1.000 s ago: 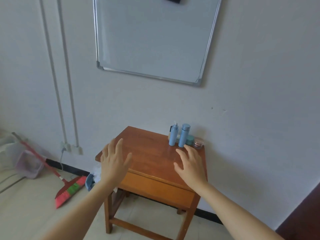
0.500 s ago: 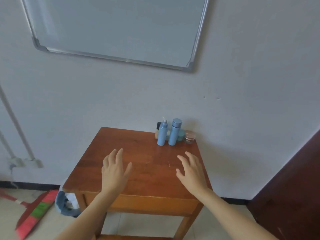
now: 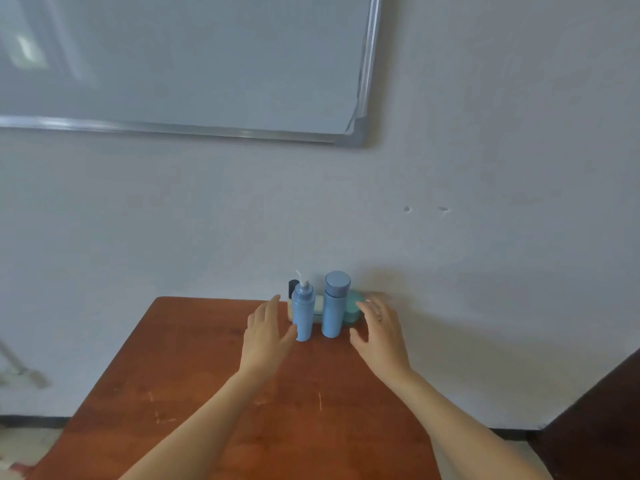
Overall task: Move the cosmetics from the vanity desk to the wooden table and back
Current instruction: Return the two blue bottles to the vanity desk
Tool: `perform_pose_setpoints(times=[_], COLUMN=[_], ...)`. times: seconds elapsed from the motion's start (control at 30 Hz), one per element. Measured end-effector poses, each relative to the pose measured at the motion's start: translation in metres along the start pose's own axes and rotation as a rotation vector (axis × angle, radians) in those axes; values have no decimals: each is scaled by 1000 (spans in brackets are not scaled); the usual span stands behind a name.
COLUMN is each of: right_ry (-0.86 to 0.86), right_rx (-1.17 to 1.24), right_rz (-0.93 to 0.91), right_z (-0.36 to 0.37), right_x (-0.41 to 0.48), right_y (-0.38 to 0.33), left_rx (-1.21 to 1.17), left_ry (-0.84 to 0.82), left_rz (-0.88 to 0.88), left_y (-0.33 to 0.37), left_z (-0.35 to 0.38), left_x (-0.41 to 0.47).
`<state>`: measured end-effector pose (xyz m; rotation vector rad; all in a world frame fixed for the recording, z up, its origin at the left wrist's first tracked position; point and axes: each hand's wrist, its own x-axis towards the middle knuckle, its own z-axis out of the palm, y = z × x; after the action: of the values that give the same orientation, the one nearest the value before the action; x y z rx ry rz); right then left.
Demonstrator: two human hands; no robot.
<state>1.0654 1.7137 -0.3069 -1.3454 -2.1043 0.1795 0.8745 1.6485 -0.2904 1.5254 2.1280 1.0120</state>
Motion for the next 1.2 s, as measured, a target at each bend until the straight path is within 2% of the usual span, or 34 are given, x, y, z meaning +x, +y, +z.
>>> perform_pose_setpoints(times=[0.27, 0.4, 0.57, 0.67, 0.8, 1.07, 1.2], right_ry=[-161, -190, -245, -235, -181, -192, -138], right_rx=[230, 314, 430, 510, 479, 409, 405], right_rz=[36, 102, 94, 148, 177, 278, 386], right_z=[41, 51, 63, 65, 68, 50, 34], right_x=[64, 78, 80, 79, 75, 65, 26], right_y=[11, 12, 13, 12, 8, -6, -21], left_rx=[-24, -125, -213, -214, -289, -430, -423], left_ry=[-38, 20, 52, 32, 32, -82, -222], left_rz=[-50, -96, -132, -154, -230, -138, -29], left_y=[6, 4, 2, -2, -4, -20, -38], left_z=[40, 48, 58, 65, 75, 64, 46], left_x=[48, 62, 69, 75, 76, 71, 58])
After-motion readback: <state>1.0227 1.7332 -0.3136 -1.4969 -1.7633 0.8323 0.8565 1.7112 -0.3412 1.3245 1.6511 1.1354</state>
